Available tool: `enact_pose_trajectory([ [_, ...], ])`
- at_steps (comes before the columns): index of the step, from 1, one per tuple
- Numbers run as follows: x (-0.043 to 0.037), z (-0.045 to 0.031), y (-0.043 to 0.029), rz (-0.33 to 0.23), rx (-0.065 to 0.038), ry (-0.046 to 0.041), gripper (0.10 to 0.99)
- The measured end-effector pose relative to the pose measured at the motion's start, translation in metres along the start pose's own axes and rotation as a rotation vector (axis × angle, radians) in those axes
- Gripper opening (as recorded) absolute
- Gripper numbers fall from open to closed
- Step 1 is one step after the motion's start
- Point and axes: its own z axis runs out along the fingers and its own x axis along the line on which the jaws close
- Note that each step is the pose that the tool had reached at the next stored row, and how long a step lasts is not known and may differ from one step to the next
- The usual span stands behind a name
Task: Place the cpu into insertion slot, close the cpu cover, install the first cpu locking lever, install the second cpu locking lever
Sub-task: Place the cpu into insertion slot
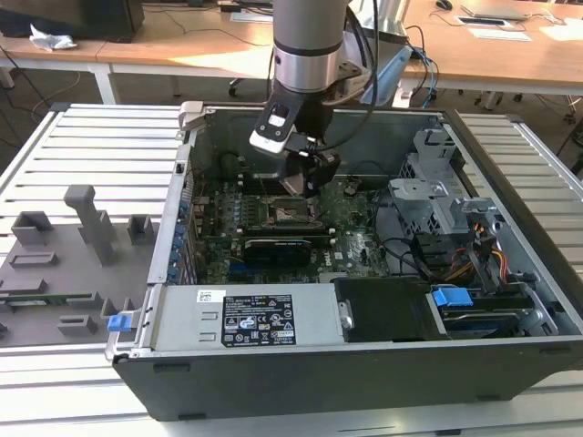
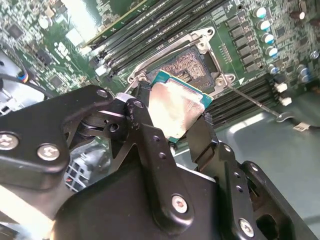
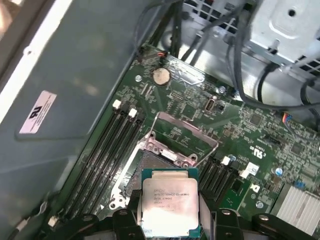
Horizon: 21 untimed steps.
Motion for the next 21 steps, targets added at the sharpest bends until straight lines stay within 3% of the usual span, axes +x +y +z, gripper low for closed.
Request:
enact_pose_trajectory([
  [5,0.0000,0.0012,-0.0001,0.137,-0.002,-0.0113,0.541],
  [10,0.0000,0.0021,-0.0001,0.231,-0.004,-0.0189,0.541],
  [15,-0.0001,0.0035,-0.0003,0.372,-0.006,-0.0304,0.541],
  [21,-0.0001,0.0077,-0.0006,0.445,-0.008,-0.0363,0.541],
])
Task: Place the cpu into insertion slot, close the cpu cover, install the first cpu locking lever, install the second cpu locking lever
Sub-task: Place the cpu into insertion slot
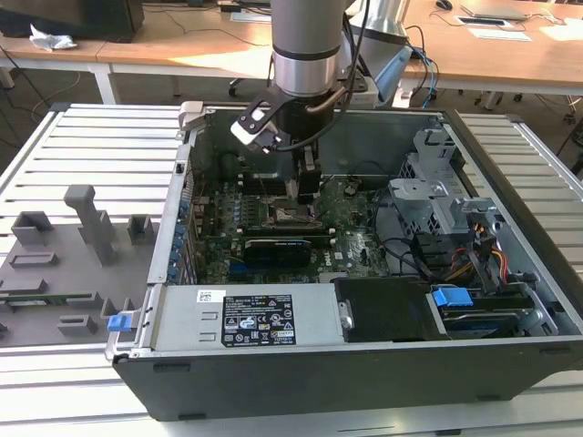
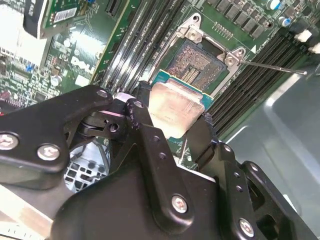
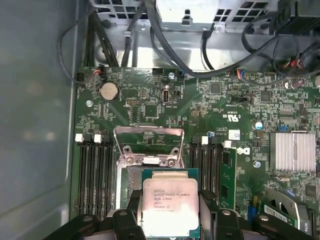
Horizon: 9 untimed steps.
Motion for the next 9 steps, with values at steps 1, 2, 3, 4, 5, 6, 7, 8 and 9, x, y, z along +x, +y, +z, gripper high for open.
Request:
enact_pose_trajectory([
  [1,0.0000,0.0010,-0.0002,0.004,-0.001,-0.0004,0.541],
  [2,0.0000,0.0034,-0.0011,0.009,-0.002,-0.0008,0.541],
  [3,0.0000,0.0054,-0.0026,0.010,-0.003,-0.0008,0.541],
  [4,0.0001,0.0082,-0.0038,0.010,-0.005,-0.0008,0.541],
  [5,0.0000,0.0115,-0.0048,0.009,-0.006,-0.0008,0.541],
  [6,0.0000,0.0137,-0.0056,0.009,-0.007,-0.0009,0.541],
  [7,-0.0001,0.0155,-0.0062,0.009,-0.007,-0.0009,0.541],
  [8,0.0001,0.0177,-0.0071,0.009,-0.008,-0.0009,0.541],
  [9,0.0004,0.0192,-0.0076,0.008,-0.009,-0.0008,0.541],
])
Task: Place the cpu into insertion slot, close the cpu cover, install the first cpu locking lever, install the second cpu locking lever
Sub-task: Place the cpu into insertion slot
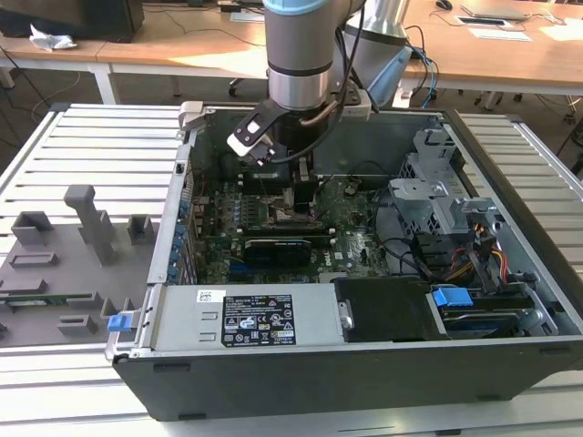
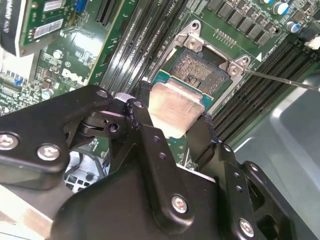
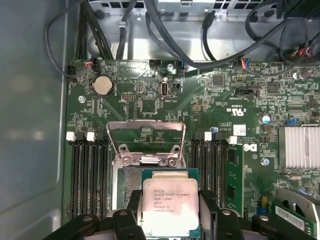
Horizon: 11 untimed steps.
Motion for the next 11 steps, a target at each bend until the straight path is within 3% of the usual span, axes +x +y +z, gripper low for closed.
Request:
enact_pose_trajectory([
  [4,0.0060,0.0075,-0.0038,-0.010,-0.001,0.0008,0.541],
  [11,0.0154,0.0142,-0.0064,-0.015,-0.001,0.0013,0.541],
])
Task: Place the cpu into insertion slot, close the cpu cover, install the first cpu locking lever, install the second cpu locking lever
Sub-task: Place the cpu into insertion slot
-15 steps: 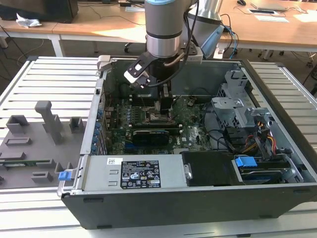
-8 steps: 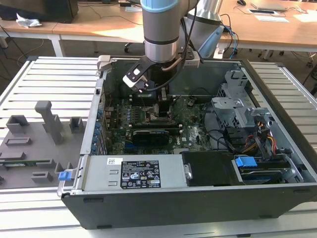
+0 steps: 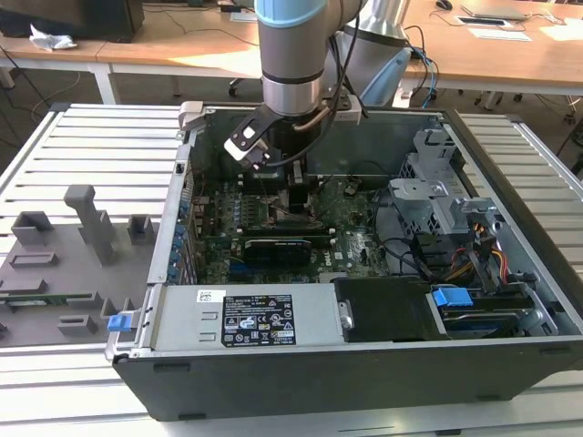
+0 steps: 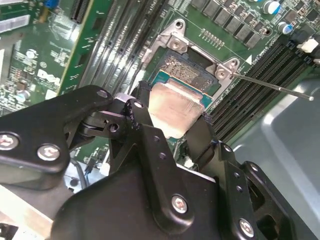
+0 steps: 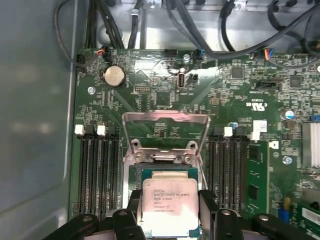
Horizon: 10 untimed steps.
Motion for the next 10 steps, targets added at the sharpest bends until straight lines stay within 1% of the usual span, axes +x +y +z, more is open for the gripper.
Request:
enact_pose_trajectory([
  [2,0.0019,0.0050,-0.0006,-0.001,0.000,0.0002,0.541],
  [4,0.0023,0.0080,-0.0009,-0.001,0.000,0.0000,0.541],
  [7,0.0029,0.0130,-0.0026,-0.001,0.000,-0.0030,0.541],
  [10,0.0033,0.0158,-0.0035,0.000,0.000,-0.0035,0.541],
])
